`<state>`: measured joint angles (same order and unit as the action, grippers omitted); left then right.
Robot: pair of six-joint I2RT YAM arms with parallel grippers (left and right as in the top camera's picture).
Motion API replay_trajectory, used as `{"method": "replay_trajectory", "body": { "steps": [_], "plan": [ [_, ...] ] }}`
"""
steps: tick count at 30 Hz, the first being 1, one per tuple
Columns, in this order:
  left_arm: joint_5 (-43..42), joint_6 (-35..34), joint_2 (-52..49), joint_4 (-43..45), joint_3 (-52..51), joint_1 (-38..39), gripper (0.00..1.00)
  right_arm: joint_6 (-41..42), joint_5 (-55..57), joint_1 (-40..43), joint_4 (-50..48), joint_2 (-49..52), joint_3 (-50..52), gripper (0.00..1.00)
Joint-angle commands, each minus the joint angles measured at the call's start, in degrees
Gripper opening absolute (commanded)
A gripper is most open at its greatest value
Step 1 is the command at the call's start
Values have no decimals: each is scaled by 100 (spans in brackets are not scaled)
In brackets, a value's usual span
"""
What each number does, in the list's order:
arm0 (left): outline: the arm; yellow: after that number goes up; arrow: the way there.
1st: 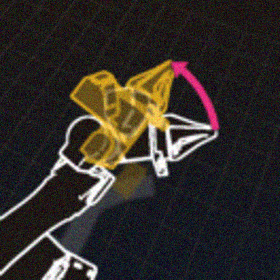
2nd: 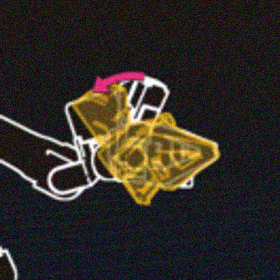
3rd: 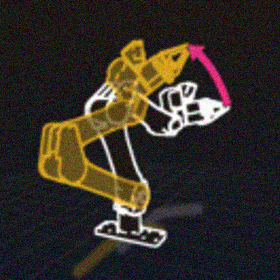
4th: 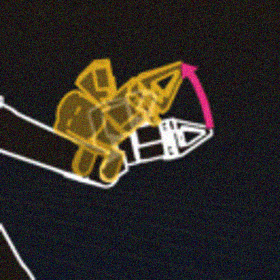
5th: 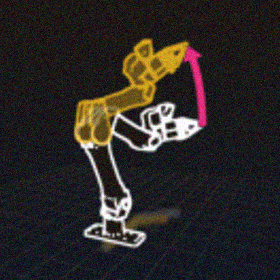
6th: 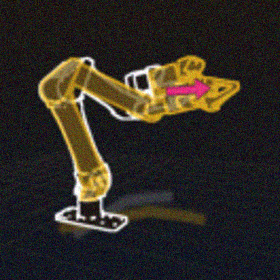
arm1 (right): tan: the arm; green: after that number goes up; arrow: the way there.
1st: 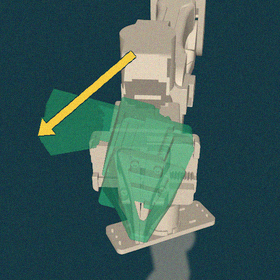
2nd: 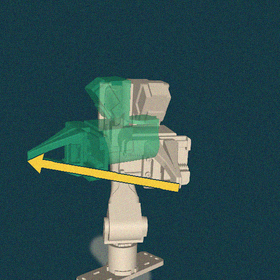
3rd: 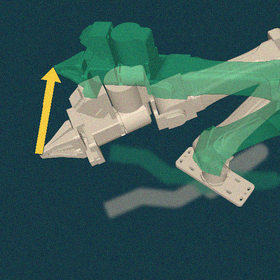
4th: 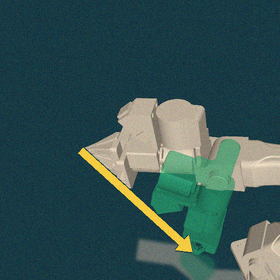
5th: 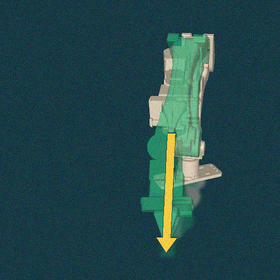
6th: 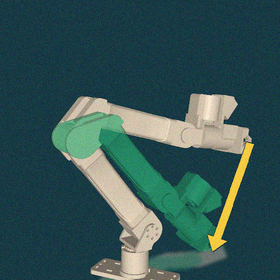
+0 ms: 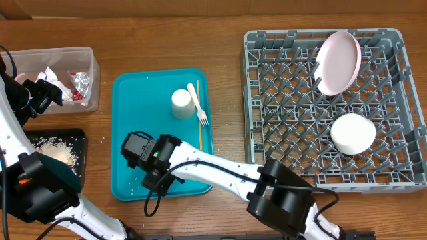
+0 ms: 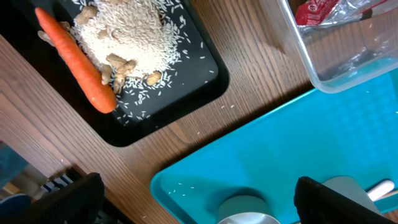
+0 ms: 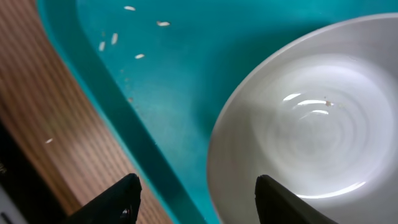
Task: Sort waste into correct bins and load items into the dishwasher rack
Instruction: 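Grasp the bowl rim with the right gripper while the left arm retracts left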
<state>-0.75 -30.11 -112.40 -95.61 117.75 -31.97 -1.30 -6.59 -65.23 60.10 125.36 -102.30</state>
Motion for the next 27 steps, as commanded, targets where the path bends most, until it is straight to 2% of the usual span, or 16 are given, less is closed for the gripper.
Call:
{"method": "replay_trajectory", "body": {
  "steps": [1,5,10,13,14,17,19,27],
  "plan": [
    [140,-118,144,9,101,7,100,-26,118,37,4,275,4,59],
    [140,-118,144,9,101,7,100,-26,120,37,46,348,4,46],
    [138,-120,144,15,101,7,100,-26,127,50,46,345,-20,34],
    [140,-120,144,17,101,7,100,-22,125,105,63,339,-20,22],
    [140,-120,144,20,101,7,100,-20,122,136,72,339,-20,14],
    [140,-120,144,35,101,7,100,2,120,212,109,334,-28,10],
    [140,-120,144,35,101,7,100,4,111,275,214,334,-98,4],
    [138,-120,144,35,101,7,100,129,-481,533,868,321,-846,4]
  ]
}}
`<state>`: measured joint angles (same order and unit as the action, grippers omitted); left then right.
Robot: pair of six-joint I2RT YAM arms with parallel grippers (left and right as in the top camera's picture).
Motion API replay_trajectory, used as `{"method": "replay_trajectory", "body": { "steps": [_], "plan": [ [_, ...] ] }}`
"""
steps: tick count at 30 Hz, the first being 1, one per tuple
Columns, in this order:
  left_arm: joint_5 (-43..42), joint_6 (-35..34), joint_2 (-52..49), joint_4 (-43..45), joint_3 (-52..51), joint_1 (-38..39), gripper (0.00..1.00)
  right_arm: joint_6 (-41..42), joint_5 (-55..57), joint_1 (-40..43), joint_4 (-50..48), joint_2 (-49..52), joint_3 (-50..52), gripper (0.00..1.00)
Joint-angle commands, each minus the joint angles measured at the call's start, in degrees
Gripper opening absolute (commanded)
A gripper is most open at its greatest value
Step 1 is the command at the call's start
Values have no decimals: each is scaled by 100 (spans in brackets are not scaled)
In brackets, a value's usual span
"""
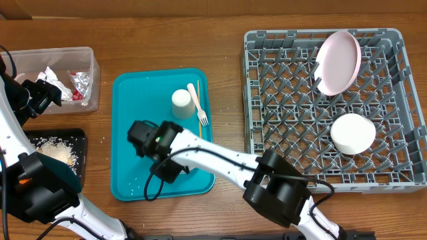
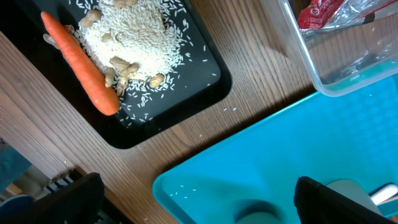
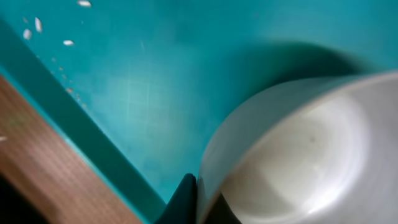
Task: Sort waste into correct bins and load items into the dishwasher rack
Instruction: 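Grasp the bowl rim with the right gripper while the left arm retracts left, then lift the bowl and carry it right over the dish rack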
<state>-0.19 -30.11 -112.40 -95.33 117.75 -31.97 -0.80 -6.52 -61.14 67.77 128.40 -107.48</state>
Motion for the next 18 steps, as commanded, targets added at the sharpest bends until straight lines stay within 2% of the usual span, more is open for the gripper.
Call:
{"method": "replay_trajectory", "body": {
  "steps": [1,10,18],
  "plan": [
    [81,-120,144,7,101,7,100,79,-664,168,219,2,-492,4],
    [81,-120,144,7,101,7,100,444,-1054,885,1150,-549,-1825,4],
    [79,-120,144,4,101,7,100,682,-1335,2376,1237,-1390,-2037,4]
  ]
}}
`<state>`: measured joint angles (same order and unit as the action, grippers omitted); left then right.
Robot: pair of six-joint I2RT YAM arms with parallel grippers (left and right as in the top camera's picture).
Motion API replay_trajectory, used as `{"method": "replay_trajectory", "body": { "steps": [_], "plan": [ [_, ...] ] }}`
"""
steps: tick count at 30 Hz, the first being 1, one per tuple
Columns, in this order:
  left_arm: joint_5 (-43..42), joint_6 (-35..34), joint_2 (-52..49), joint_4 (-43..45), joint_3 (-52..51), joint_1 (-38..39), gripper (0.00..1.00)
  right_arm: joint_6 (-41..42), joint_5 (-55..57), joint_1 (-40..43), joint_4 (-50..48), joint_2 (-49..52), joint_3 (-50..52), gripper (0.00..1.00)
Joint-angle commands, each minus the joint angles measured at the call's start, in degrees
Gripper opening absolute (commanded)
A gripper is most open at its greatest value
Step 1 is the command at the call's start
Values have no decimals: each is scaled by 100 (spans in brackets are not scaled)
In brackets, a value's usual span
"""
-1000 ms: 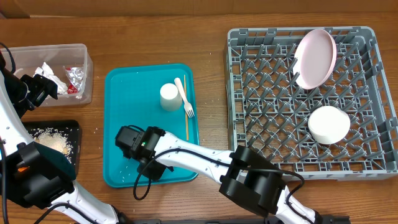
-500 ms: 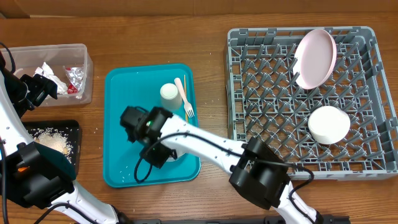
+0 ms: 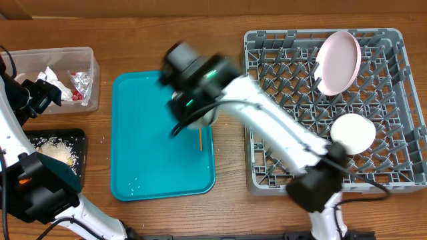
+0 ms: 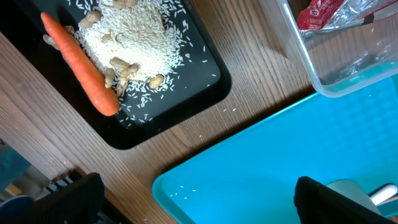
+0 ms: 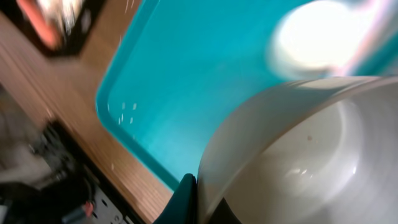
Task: Sort waste into correct bins and load items into the dishwasher rack
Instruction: 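Lift the bowl and carry it right over the dish rack, then lower the bowl into the rack left of the pink plate and release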
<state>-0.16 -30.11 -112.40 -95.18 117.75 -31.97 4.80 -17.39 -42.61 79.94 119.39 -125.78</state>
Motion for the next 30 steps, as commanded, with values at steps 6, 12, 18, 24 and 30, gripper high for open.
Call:
{"method": "replay_trajectory", "body": {
  "steps": [6,12,18,24,30],
  "plan": [
    [76,-120,144,-9,101,7,100,13,-1829,2264,83,-651,-208,4],
    [76,-120,144,-11,101,7,100,-975,-4070,4026,555,-647,-208,4],
    [76,-120,144,-11,101,7,100,-1908,-4505,5202,1469,-645,-186,4],
    [76,-120,144,-11,101,7,100,-2295,-4485,5169,1705,-645,-24,4],
    [76,-120,144,-11,101,7,100,-2291,-4271,4673,1355,-621,417,4]
  ]
}}
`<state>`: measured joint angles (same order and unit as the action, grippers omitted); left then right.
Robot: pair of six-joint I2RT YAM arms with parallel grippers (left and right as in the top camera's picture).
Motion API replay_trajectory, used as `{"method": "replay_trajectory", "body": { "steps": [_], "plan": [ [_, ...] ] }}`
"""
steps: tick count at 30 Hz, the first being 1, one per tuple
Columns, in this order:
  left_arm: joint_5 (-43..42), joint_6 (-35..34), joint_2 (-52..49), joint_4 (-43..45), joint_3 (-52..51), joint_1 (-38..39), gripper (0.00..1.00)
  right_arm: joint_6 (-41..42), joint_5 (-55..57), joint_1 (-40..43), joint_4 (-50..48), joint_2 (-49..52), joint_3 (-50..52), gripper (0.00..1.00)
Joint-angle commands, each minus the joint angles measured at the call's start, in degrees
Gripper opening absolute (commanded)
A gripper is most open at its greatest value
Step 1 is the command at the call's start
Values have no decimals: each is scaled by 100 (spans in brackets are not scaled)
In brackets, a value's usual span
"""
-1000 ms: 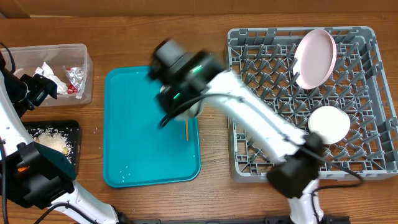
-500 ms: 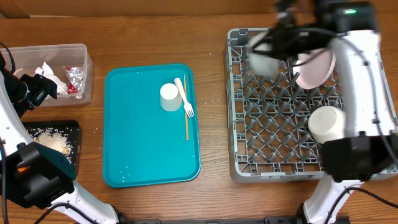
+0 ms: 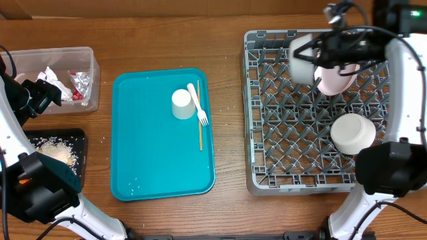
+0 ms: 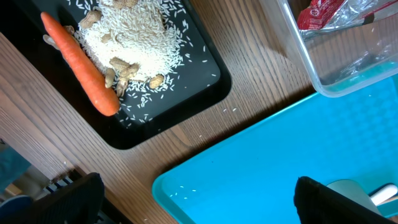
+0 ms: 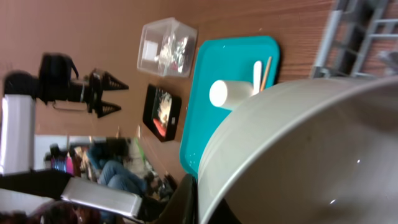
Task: Sort waste into correct bins and load items into the dishwasher rack
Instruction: 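Lower the bowl into the rack left of the pink plate and release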
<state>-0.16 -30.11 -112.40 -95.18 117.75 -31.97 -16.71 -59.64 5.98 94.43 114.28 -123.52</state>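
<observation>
My right gripper [image 3: 313, 55] is shut on the rim of a white bowl [image 3: 301, 60], held tilted over the far left part of the grey dishwasher rack [image 3: 267, 160]. The bowl [image 5: 298, 155] fills the right wrist view, with one dark finger [image 5: 186, 200] against its rim. In the rack lean a pink plate [image 3: 339, 70] and an upturned white bowl [image 3: 352, 133]. On the teal tray [image 3: 153, 160] stand a white cup [image 3: 181, 103], a white fork [image 3: 199, 105] and a wooden stick [image 3: 200, 137]. My left gripper [image 4: 199, 208] hangs open above the tray's corner.
A clear bin [image 3: 40, 60] with crumpled wrappers [image 3: 63, 83] sits at the far left. In front of it lies a black tray [image 4: 186, 93] holding rice [image 4: 134, 37], peanuts and a carrot [image 4: 81, 62]. Loose rice grains dot the teal tray [image 4: 298, 155].
My right gripper, still shut on the white bowl, has gone from above the teal tray's far right part to above the rack's far left part. The left arm has not moved.
My right gripper stood open over the white bowl at the near end of the teal tray. Then it was shut on the bowl's rim there. Then it held the bowl raised near the cup, and now over the rack. The left gripper stayed open throughout.
</observation>
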Motion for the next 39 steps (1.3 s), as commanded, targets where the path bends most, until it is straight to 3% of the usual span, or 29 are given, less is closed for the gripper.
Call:
{"method": "replay_trajectory", "body": {
  "steps": [1,12,39],
  "plan": [
    [76,-120,144,-9,101,7,100,-61,-44,-264,-223,-107,328,4],
    [76,-120,144,-9,101,7,100,629,-42,-634,-1515,-101,1668,4],
    [76,-120,144,-11,101,7,100,627,452,-748,-1941,507,1744,8]
  ]
}}
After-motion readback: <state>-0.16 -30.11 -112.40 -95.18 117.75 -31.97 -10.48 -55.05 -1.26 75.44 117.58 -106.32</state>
